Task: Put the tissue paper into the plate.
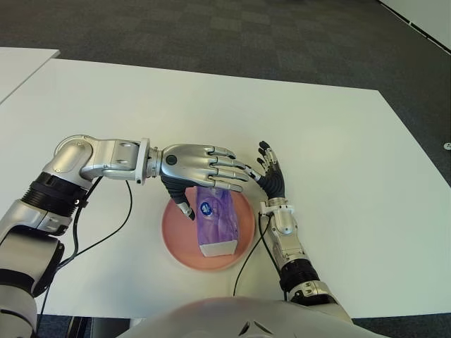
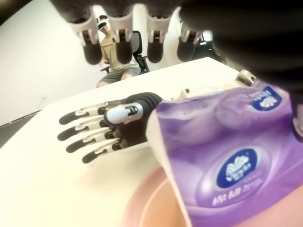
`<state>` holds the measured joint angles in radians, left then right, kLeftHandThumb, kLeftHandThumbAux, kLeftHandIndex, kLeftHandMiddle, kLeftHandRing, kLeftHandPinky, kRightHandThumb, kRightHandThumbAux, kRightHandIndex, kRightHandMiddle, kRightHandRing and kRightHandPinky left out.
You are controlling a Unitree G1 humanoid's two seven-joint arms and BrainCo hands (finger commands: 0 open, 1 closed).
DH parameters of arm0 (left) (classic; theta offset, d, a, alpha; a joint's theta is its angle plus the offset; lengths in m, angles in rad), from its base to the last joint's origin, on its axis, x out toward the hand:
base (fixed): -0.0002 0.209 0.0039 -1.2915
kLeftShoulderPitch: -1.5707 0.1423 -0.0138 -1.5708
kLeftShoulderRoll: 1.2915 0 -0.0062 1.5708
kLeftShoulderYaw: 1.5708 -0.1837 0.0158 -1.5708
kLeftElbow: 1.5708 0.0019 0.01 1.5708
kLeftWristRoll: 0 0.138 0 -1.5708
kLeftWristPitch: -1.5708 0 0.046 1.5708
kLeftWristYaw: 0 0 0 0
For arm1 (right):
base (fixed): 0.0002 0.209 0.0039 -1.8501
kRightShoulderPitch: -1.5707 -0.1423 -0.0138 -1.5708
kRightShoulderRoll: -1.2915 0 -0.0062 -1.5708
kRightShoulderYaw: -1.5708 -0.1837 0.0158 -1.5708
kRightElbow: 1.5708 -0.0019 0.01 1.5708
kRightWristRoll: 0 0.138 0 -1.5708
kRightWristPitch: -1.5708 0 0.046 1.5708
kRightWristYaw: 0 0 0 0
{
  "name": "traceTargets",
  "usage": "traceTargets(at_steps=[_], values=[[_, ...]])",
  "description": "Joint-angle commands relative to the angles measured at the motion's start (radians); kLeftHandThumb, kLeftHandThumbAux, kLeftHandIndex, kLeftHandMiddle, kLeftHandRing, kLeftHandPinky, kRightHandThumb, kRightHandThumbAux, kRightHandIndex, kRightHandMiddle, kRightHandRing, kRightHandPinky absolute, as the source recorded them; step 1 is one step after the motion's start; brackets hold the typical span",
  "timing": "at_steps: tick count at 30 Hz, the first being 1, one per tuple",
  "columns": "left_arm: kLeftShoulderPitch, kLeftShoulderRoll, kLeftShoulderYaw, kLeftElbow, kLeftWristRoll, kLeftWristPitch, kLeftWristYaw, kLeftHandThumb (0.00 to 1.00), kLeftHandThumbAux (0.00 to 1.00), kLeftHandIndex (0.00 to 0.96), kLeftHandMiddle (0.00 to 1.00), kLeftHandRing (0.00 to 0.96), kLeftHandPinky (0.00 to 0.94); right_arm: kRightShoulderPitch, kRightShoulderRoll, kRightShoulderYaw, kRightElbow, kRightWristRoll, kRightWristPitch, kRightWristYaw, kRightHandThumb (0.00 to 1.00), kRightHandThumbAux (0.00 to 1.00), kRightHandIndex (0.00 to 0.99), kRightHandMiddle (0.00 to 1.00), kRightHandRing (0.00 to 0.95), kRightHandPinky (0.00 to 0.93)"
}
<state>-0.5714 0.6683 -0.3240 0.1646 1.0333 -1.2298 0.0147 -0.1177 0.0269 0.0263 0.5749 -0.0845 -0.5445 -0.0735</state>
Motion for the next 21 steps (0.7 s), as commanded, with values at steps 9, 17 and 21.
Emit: traceTargets(at_steps=[9, 17, 21], values=[[-0.028, 0.027, -0.019, 0.050, 0.129, 0.047, 0.200, 0.027, 0.321, 0.000, 0.000, 0.000, 0.000, 0.074, -0.008, -0.017, 0.249, 0.023, -0.008, 0.062, 0.069, 0.632, 0.027, 0.000, 0.000, 0.000], [-0.034, 0.016, -0.014, 0.107, 0.070, 0.056, 0.248, 0.023, 0.324, 0.000, 0.000, 0.000, 0.000, 0.060, -0.040, 0.001, 0.286, -0.019, -0.009, 0.046, 0.070, 0.617, 0.025, 0.000, 0.000, 0.000], [-0.045, 0.012, -0.001, 0.151, 0.018, 0.060, 0.262, 0.023, 0.330, 0.000, 0.000, 0.000, 0.000, 0.058, -0.043, 0.001, 0.285, -0.021, 0.015, 0.033, 0.071, 0.622, 0.022, 0.000, 0.000, 0.000]])
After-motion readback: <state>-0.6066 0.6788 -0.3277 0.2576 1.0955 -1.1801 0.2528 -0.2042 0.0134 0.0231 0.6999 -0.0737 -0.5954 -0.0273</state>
